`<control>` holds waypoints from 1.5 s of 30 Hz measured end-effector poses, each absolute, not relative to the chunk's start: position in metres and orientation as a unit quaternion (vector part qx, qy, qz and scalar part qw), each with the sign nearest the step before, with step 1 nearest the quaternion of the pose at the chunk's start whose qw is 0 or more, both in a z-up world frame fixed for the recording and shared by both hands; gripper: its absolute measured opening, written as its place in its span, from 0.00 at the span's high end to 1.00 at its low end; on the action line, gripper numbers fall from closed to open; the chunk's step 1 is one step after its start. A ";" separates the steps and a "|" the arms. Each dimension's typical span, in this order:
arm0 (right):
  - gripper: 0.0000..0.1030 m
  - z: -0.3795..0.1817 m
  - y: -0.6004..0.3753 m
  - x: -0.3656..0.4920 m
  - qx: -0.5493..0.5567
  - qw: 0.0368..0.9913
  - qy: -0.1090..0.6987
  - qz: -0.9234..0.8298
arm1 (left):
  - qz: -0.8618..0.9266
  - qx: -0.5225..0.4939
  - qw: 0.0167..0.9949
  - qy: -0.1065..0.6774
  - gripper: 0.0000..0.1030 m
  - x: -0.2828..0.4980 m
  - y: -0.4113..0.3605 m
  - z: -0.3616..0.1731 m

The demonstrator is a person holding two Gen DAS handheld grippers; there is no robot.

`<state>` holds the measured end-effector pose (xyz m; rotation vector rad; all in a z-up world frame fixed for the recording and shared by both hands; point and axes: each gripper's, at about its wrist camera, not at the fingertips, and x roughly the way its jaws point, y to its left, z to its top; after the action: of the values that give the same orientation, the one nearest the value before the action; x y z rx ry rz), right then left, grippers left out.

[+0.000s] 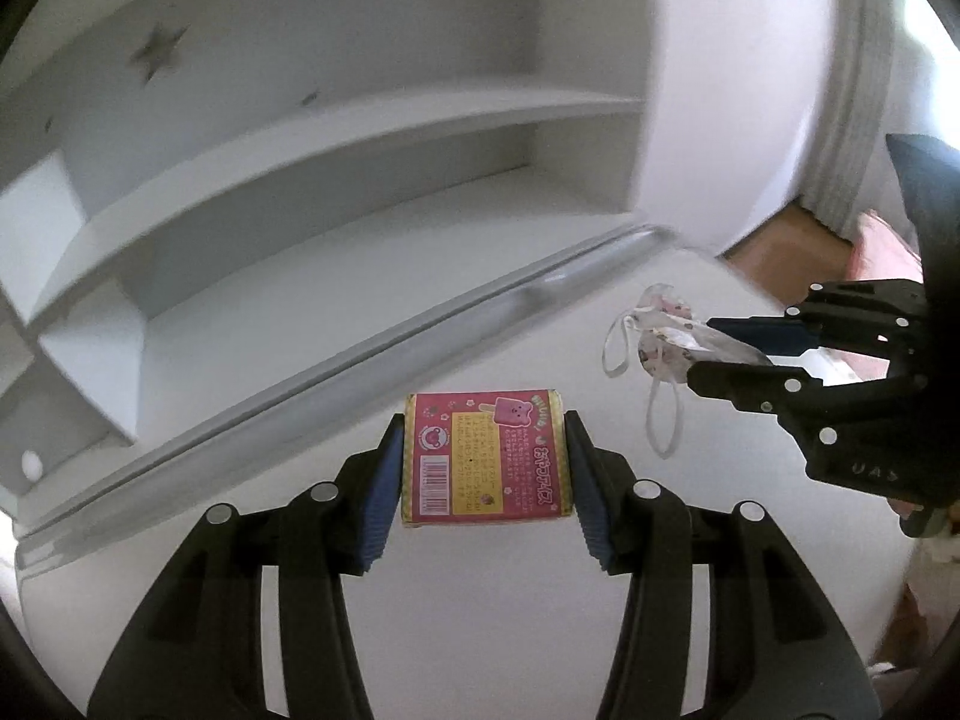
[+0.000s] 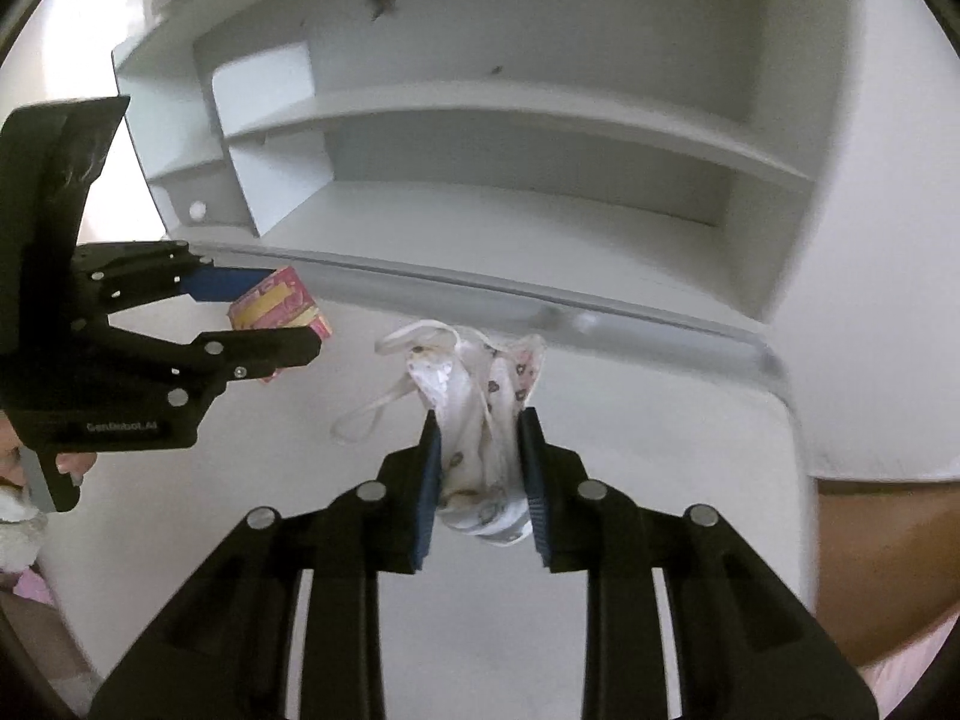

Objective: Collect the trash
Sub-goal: 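Carry the plastic bag and pink box over the black bin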

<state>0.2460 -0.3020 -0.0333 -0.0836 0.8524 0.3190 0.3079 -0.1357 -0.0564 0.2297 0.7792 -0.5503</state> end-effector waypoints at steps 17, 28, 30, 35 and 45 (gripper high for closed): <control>0.75 -0.035 -0.582 -0.046 0.137 0.903 0.399 -0.086 | -0.565 0.193 0.736 0.319 0.52 0.044 -0.414 -0.060; 0.75 -0.254 -0.661 -0.081 0.318 0.773 0.536 -0.122 | -0.519 0.268 0.663 0.467 0.52 0.034 -0.505 -0.276; 0.75 -0.298 -0.660 -0.075 0.344 0.744 0.560 -0.120 | -0.495 0.274 0.662 0.492 0.52 0.053 -0.515 -0.320; 0.75 -0.382 -0.656 -0.060 0.422 0.676 0.591 -0.126 | -0.444 0.264 0.657 0.549 0.52 0.095 -0.526 -0.393; 0.75 -0.418 -0.652 -0.032 0.451 0.635 0.612 -0.140 | -0.414 0.237 0.627 0.615 0.52 0.136 -0.537 -0.438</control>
<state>-0.0317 -0.6523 -0.4181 1.0303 1.3983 -0.3204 0.1364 -0.5370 -0.4382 0.5430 1.4111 -0.9497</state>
